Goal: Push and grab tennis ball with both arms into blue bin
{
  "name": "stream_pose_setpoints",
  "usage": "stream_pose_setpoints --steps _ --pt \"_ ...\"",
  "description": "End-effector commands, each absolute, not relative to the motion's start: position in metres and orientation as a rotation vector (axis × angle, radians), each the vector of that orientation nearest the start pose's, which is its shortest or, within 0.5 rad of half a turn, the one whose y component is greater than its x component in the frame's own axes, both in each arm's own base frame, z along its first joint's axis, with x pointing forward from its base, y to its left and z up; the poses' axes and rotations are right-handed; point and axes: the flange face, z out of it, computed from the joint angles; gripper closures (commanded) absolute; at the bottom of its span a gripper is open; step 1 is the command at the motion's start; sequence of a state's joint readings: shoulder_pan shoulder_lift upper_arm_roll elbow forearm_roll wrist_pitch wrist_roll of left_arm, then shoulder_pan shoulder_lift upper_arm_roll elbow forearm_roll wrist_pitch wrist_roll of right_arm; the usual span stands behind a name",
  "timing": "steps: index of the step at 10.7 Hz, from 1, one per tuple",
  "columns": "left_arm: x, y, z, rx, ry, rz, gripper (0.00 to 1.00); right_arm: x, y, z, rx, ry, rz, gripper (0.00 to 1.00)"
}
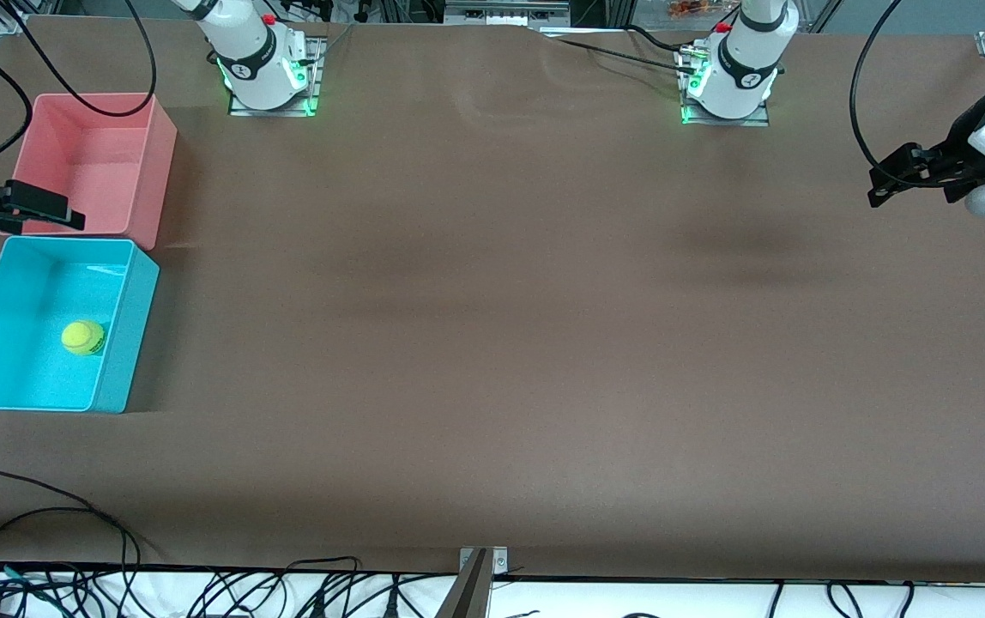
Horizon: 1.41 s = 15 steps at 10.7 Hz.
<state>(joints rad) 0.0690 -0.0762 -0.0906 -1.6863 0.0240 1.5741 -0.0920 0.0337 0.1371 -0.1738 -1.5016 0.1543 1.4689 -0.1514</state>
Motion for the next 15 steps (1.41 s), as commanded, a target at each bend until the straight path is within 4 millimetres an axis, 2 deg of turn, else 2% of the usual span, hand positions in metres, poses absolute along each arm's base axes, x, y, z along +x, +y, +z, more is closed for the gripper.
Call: stream_pose_setpoints --steps 1,6,8,13,15 --pt "0.5323 -0.0099 0.6173 -3.089 -0.095 0.058 0.0 0.5547 -0.0416 0.5759 -3.072 -0.06 0.228 0.0" --pt "0.5323 -0.0099 0.6173 -3.089 -0.095 0.058 0.0 0.558 -0.0448 0.5795 -3.126 -0.089 0.155 0.0" --pt "0.5323 -0.0099 0.6173 -3.089 -0.095 0.058 0.0 0.5582 -0.0442 0.5747 -3.128 -0.091 0.148 0.0" --pt "0.5323 -0.0099 0.6173 -3.089 -0.097 0.058 0.0 0.5621 -0.0414 0.5838 -3.131 -0.083 0.064 0.0" --pt "0.5324 -0.0099 0.618 -3.089 -0.098 0.055 0.0 0.5629 -0.0501 0.5838 -3.132 -0.057 0.049 0.0"
